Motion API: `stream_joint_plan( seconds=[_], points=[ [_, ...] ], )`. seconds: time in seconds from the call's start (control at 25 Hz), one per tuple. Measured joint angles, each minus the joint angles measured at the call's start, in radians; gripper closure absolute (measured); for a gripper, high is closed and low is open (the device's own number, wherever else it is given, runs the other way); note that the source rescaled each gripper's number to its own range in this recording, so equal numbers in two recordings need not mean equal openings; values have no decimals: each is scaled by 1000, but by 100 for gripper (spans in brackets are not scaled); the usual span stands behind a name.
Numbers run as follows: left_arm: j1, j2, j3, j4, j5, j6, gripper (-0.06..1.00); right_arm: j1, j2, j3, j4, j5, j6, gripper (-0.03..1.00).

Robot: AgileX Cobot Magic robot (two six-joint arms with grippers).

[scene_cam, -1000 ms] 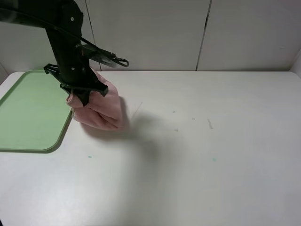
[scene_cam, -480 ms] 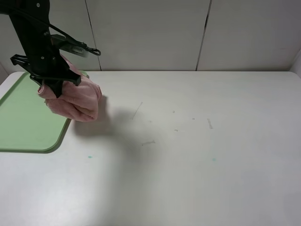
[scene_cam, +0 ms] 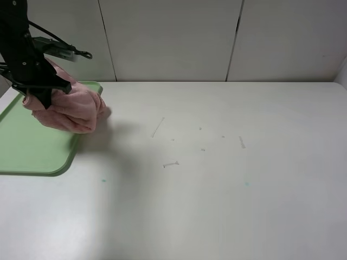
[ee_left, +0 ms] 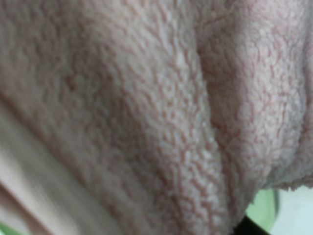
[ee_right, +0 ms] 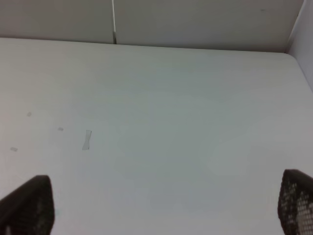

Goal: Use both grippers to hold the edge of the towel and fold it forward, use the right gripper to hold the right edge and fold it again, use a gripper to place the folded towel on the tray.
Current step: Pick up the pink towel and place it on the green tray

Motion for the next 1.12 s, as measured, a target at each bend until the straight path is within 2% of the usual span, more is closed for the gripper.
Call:
stream_joint_plan(
  seconds=[0.56,0.92,1.12],
  points=[
    [130,-80,0,-6,-60,31,77,0,0,0,0,0,0,-3],
    [136,-140,-17,-10,-58,29,77,0,0,0,0,0,0,-3],
    [136,-140,43,-17,-111,29,77,0,0,0,0,0,0,-3]
  ],
)
